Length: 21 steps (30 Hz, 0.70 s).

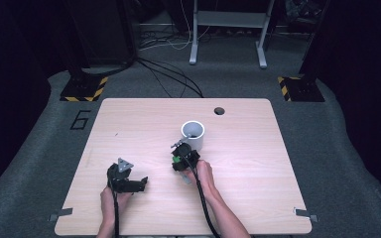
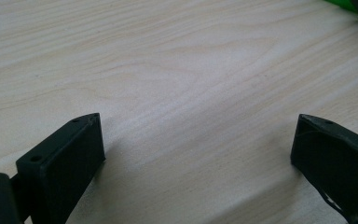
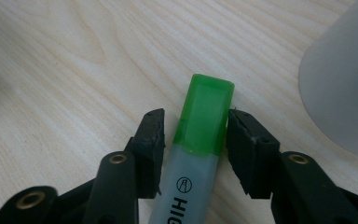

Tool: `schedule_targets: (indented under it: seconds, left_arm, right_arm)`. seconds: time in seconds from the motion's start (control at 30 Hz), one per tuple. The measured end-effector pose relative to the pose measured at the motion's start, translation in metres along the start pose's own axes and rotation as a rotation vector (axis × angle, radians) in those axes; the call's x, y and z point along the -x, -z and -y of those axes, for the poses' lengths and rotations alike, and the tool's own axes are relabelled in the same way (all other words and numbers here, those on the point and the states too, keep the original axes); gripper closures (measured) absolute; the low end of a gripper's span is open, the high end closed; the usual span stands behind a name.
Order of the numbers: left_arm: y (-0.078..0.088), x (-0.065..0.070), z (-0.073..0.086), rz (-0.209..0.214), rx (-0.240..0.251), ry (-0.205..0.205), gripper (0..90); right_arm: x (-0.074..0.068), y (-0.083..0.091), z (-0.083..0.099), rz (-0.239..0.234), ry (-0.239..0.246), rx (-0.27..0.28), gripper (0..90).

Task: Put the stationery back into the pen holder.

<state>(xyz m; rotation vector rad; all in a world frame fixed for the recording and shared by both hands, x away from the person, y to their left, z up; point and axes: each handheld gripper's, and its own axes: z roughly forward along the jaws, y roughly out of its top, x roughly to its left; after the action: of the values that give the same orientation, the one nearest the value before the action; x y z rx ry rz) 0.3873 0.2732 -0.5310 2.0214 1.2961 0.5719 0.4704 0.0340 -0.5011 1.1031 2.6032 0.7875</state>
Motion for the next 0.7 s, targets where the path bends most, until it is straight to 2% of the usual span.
schedule_targets:
  seconds: [0.03, 0.13, 0.23, 0.37, 0.43, 0.57, 0.7]
  left_arm:
    - [0.000, 0.000, 0.000, -0.002, 0.002, 0.000, 2.5]
    - [0.000, 0.000, 0.000, -0.003, 0.003, 0.001, 2.5]
    - [0.000, 0.000, 0.000, -0.007, 0.006, 0.003, 3.5]
    - [0.000, 0.000, 0.000, -0.007, 0.015, 0.009, 3.6]
    - [0.000, 0.000, 0.000, -0.008, 0.016, 0.007, 3.6]
    - [0.000, 0.000, 0.000, -0.006, 0.005, -0.004, 3.8]
    - [0.001, -0.001, 0.000, -0.001, -0.005, -0.006, 3.8]
  right_arm:
    - [-0.001, 0.000, 0.000, 0.006, -0.014, -0.002, 60.7]
    - [-0.004, 0.000, 0.000, 0.008, -0.007, 0.001, 66.1]
    - [-0.005, 0.001, 0.001, 0.019, 0.012, -0.003, 66.8]
    - [-0.005, 0.002, 0.002, 0.014, 0.003, 0.005, 67.0]
    - [-0.004, 0.003, 0.004, 0.009, 0.014, 0.009, 67.0]
    - [-0.004, 0.011, 0.006, 0.005, 0.004, 0.047, 67.0]
    - [0.000, 0.027, 0.008, 0.005, -0.003, 0.113, 67.1]
